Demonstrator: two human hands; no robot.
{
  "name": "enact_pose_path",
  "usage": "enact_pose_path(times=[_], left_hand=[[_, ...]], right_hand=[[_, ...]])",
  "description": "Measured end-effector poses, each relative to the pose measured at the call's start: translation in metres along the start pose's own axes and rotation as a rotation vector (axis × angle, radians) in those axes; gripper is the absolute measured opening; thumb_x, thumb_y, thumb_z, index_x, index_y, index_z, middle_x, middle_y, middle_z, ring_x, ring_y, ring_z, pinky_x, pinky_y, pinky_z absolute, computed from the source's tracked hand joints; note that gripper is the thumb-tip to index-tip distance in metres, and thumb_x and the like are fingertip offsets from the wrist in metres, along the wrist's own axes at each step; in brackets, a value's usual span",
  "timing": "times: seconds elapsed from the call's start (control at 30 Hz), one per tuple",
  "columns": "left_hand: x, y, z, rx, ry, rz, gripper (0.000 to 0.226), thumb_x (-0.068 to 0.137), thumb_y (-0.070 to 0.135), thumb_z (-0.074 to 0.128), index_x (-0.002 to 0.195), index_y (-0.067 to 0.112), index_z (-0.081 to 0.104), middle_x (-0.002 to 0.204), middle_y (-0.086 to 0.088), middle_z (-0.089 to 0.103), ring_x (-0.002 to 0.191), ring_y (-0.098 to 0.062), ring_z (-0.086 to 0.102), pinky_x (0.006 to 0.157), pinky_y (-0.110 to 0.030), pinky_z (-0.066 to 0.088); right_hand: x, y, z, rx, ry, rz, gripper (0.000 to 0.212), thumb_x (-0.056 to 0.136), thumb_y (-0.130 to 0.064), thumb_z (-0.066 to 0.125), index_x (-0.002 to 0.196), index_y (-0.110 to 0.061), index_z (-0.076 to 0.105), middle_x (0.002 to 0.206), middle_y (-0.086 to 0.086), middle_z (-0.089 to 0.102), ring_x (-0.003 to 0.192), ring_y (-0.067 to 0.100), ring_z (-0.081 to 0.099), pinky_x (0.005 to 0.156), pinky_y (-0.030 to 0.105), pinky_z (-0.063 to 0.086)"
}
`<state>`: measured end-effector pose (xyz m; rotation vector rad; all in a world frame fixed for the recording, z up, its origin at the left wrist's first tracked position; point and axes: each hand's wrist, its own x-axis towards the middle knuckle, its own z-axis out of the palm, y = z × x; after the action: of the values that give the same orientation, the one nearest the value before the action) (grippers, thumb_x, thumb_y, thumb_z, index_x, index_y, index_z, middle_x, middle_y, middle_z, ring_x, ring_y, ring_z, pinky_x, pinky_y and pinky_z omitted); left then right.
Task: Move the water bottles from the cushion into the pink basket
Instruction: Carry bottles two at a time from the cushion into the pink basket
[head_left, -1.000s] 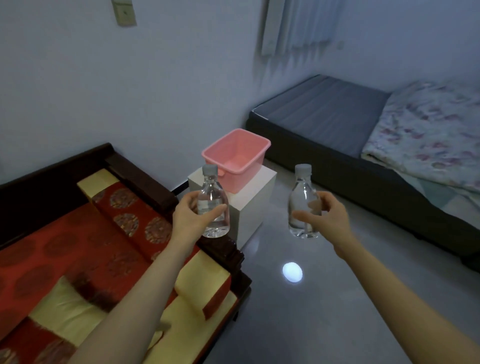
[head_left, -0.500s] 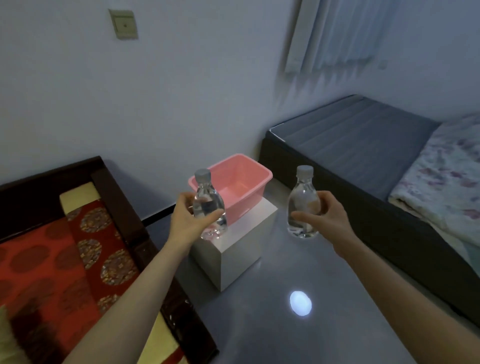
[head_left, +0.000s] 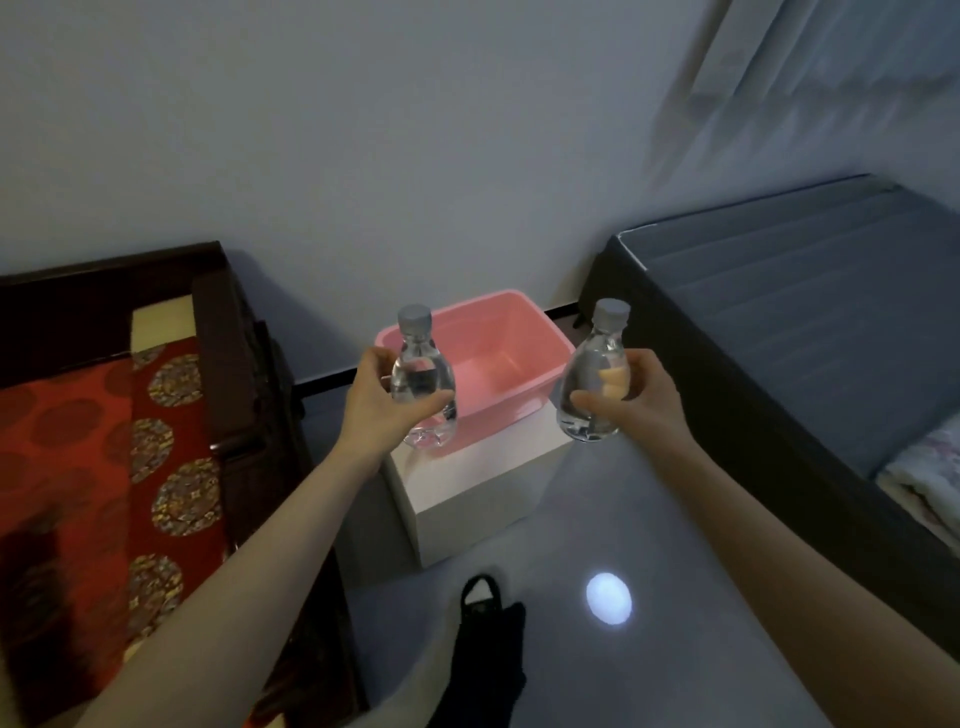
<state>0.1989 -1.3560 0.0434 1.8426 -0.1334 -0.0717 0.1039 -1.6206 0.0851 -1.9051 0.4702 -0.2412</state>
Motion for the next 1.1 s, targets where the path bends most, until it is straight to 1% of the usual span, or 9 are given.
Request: enact_pose_path(times=[0.1,0.27,0.47,0.57,0.7,0.8,0.87,0.97,1.1], left_hand=[[0.041,-0.005,0.020,0.000,0.004,-0.025,0.070,0.054,0.032,0.087,0.107,0.019,0.045,0.105,0.001,0.061,0.098,-0.021,0.062,0.085,-0.039,0.053],[0.120,-0.016,0.056,-0.036,0.044,-0.046,0.072,0.056,0.023,0.091,0.115,0.019,0.049,0.109,0.003,0.061,0.098,-0.012,0.061,0.083,-0.024,0.049],[0.189,-0.029,0.094,-0.050,0.048,-0.120,0.065,0.059,0.015,0.088,0.115,0.017,0.053,0.103,0.006,0.062,0.090,-0.002,0.060,0.074,-0.009,0.045],[0.213,-0.050,0.108,-0.023,0.059,-0.176,0.065,0.056,0.019,0.090,0.111,0.019,0.055,0.105,0.002,0.064,0.091,-0.009,0.062,0.078,-0.015,0.047],[0.236,-0.084,0.127,0.018,0.115,-0.261,0.070,0.050,0.021,0.091,0.109,0.023,0.053,0.109,0.001,0.063,0.097,-0.017,0.059,0.084,-0.029,0.046],[0.248,-0.114,0.142,0.066,0.150,-0.305,0.067,0.052,0.015,0.091,0.108,0.024,0.053,0.108,0.005,0.062,0.098,-0.014,0.055,0.081,-0.025,0.039],[0.257,-0.136,0.153,0.089,0.154,-0.340,0.067,0.050,0.015,0.091,0.104,0.027,0.054,0.103,0.007,0.063,0.096,-0.014,0.057,0.080,-0.026,0.040],[0.272,-0.169,0.170,0.131,0.175,-0.392,0.065,0.049,0.016,0.091,0.103,0.024,0.056,0.097,0.006,0.065,0.091,-0.017,0.061,0.077,-0.025,0.044],[0.290,-0.207,0.190,0.199,0.156,-0.394,0.065,0.050,0.016,0.089,0.108,0.014,0.058,0.101,0.005,0.064,0.092,-0.014,0.057,0.077,-0.017,0.038]], right_hand=[[0.054,0.014,0.004,-0.024,-0.023,-0.015,0.060,0.062,-0.024,0.086,0.110,-0.025,0.050,0.109,-0.002,0.060,0.099,0.017,0.061,0.083,0.034,0.054],[0.150,0.022,0.018,-0.019,0.006,0.006,0.065,0.060,-0.021,0.087,0.111,-0.026,0.048,0.104,-0.010,0.057,0.096,0.010,0.059,0.073,0.021,0.048],[0.246,0.031,0.036,-0.045,-0.031,0.075,0.065,0.057,-0.022,0.087,0.109,-0.026,0.049,0.100,-0.010,0.059,0.090,0.006,0.060,0.073,0.024,0.050],[0.279,0.046,0.049,-0.080,-0.067,0.091,0.064,0.057,-0.020,0.088,0.110,-0.020,0.050,0.100,-0.005,0.059,0.087,0.010,0.059,0.067,0.022,0.047],[0.317,0.078,0.075,-0.092,-0.145,0.134,0.059,0.062,-0.012,0.086,0.109,-0.015,0.051,0.094,-0.008,0.058,0.080,0.004,0.057,0.058,0.008,0.043],[0.340,0.113,0.102,-0.153,-0.213,0.156,0.054,0.060,-0.020,0.086,0.101,-0.026,0.052,0.091,-0.012,0.060,0.082,0.010,0.061,0.067,0.020,0.050],[0.351,0.136,0.119,-0.180,-0.241,0.172,0.050,0.058,-0.026,0.086,0.095,-0.031,0.053,0.088,-0.012,0.063,0.079,0.010,0.063,0.066,0.025,0.051],[0.367,0.166,0.144,-0.268,-0.315,0.234,0.051,0.061,-0.022,0.085,0.101,-0.019,0.053,0.082,-0.011,0.063,0.070,0.009,0.062,0.052,0.016,0.042],[0.385,0.211,0.172,-0.357,-0.371,0.217,0.065,0.050,-0.026,0.085,0.103,-0.014,0.050,0.093,0.000,0.064,0.084,0.021,0.062,0.066,0.023,0.039]])
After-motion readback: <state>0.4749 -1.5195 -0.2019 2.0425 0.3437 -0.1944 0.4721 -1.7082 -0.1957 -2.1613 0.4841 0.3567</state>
